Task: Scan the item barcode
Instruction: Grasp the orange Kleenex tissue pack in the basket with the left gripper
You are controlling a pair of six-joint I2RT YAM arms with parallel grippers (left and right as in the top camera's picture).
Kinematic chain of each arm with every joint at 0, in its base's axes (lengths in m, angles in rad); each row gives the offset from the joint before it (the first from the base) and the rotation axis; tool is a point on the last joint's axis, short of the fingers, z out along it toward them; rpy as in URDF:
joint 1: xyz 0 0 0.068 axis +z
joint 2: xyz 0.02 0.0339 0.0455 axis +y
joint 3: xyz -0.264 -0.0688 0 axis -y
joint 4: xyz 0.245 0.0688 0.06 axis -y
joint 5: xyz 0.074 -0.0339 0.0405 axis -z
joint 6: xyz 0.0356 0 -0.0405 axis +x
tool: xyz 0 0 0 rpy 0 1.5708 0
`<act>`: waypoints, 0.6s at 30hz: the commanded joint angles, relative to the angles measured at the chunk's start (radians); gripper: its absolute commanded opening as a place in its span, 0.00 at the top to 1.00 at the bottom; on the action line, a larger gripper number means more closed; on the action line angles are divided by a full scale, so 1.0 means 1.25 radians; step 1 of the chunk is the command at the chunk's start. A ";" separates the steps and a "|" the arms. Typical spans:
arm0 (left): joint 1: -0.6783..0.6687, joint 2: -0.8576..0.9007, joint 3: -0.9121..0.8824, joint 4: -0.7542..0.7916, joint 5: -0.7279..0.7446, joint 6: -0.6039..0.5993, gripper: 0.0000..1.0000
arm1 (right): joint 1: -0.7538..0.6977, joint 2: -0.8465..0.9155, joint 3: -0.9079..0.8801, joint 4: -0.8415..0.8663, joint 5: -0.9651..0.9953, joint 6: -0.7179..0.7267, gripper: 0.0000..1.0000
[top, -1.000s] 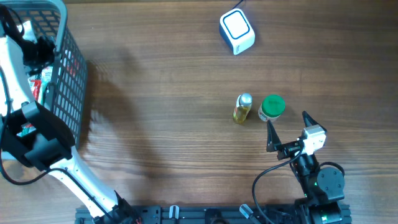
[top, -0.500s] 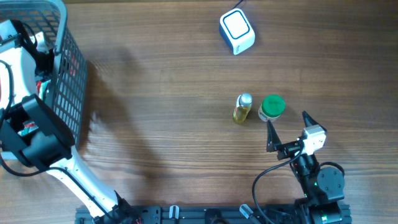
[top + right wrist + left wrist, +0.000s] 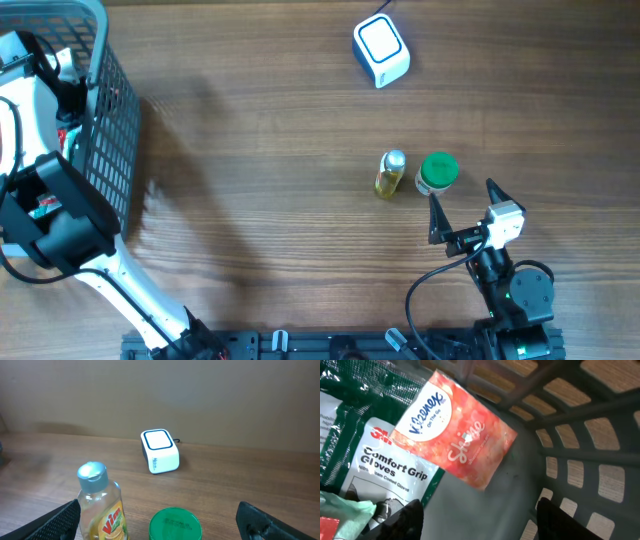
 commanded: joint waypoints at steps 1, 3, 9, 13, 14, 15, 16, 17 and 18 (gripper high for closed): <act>-0.001 0.016 -0.006 0.013 0.015 -0.001 0.32 | -0.004 0.005 -0.001 0.002 0.010 0.005 0.00; -0.001 0.021 -0.006 0.019 0.009 -0.023 0.30 | -0.004 0.005 -0.001 0.002 0.010 0.005 0.00; -0.001 0.062 -0.006 0.052 -0.014 -0.064 0.24 | -0.004 0.005 -0.001 0.002 0.010 0.005 0.00; -0.001 0.084 -0.006 0.085 -0.016 -0.064 0.24 | -0.004 0.005 -0.001 0.002 0.010 0.005 0.00; -0.001 0.090 -0.006 0.092 -0.016 -0.065 0.24 | -0.004 0.005 -0.001 0.002 0.010 0.005 0.00; -0.001 0.095 -0.006 0.096 -0.016 -0.067 0.26 | -0.004 0.005 -0.001 0.002 0.010 0.005 0.00; -0.001 0.099 -0.006 0.099 -0.019 -0.067 0.33 | -0.004 0.005 -0.001 0.002 0.010 0.005 0.00; -0.001 0.105 -0.006 0.102 -0.022 -0.067 0.46 | -0.004 0.005 -0.001 0.002 0.010 0.005 0.00; -0.001 0.110 -0.006 0.102 -0.022 -0.067 0.56 | -0.004 0.005 -0.001 0.002 0.010 0.005 0.00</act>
